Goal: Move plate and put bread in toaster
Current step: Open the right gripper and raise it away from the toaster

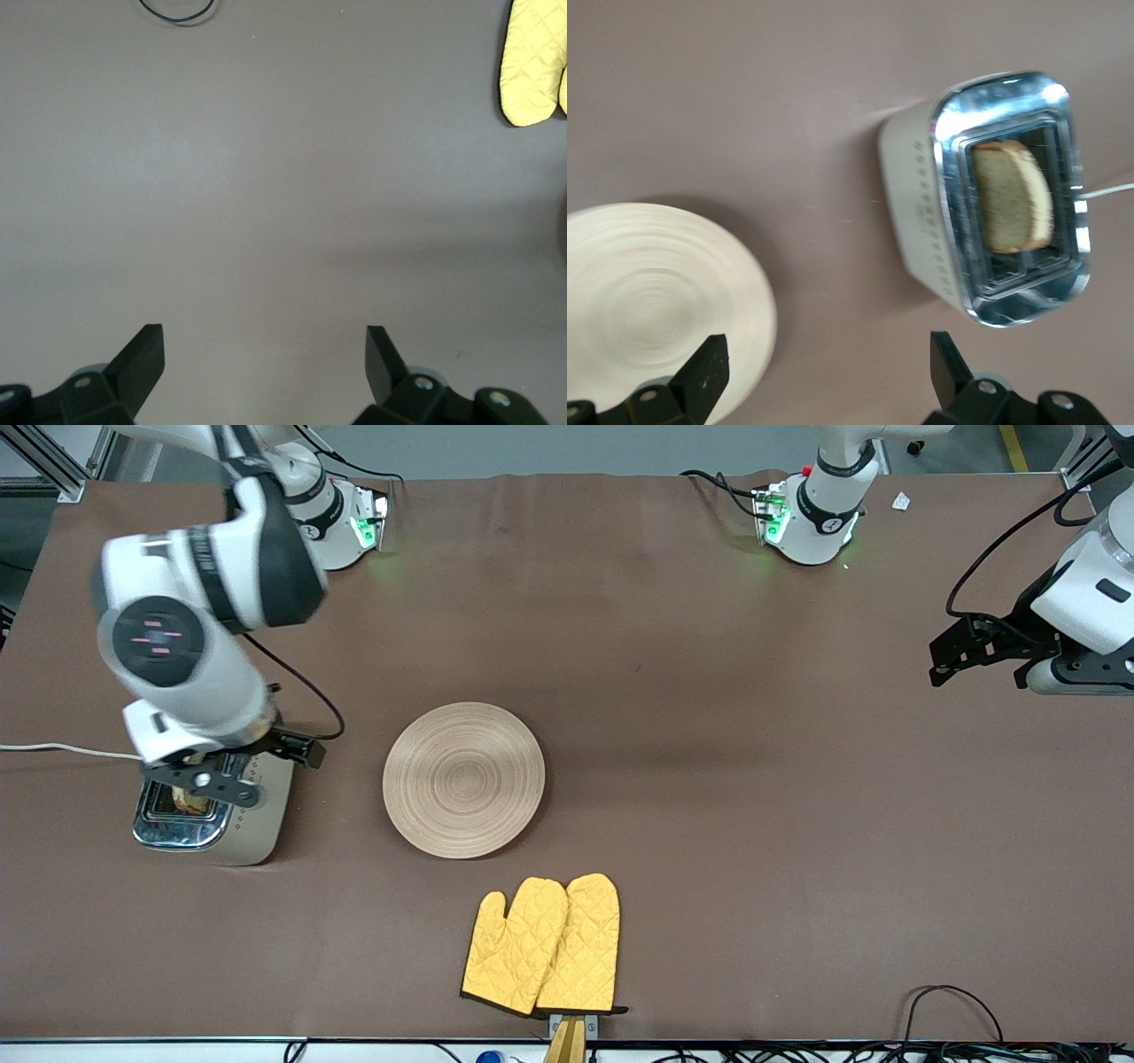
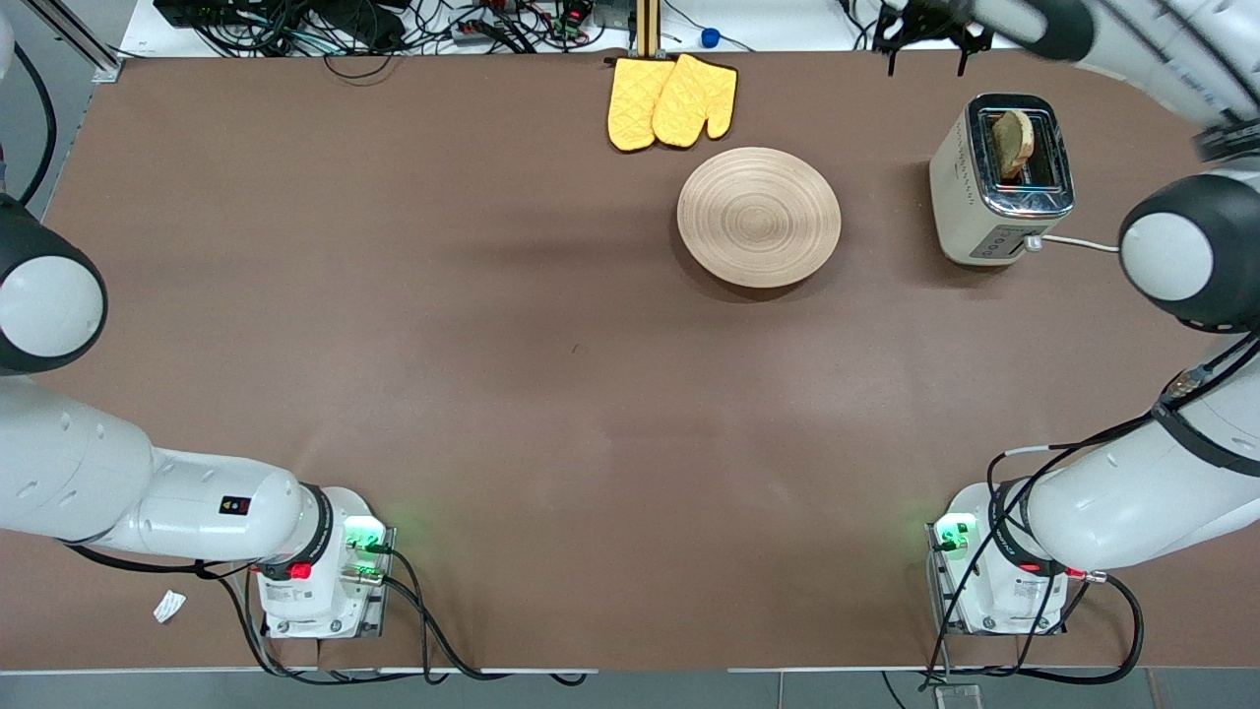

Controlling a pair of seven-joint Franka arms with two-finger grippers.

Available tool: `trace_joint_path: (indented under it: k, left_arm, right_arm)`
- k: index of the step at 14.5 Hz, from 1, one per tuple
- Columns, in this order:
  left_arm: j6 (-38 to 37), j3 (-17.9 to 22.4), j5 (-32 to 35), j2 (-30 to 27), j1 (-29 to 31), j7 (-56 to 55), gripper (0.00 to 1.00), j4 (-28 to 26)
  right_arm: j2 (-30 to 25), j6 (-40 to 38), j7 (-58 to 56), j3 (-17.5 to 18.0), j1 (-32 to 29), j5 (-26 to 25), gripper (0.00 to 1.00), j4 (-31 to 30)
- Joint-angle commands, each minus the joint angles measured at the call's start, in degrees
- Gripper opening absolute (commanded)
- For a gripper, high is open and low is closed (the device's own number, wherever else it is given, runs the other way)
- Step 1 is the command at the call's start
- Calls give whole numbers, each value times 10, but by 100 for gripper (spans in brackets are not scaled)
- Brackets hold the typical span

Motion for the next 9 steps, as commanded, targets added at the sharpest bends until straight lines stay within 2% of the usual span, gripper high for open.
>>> trace_joint_path:
  k: [1, 4, 9]
  left_arm:
    - [0, -2, -5, 3, 2, 7, 100, 7]
    - [0, -2, -5, 3, 2, 7, 100, 7]
    - [0, -2, -5, 3, 2, 7, 100, 7]
  right_arm:
    - [-58, 45, -60, 4, -48, 52, 100, -48]
    - [-112, 38, -143, 4, -88, 57, 100, -75]
    - [-157, -44, -327, 2, -199, 83, 100, -68]
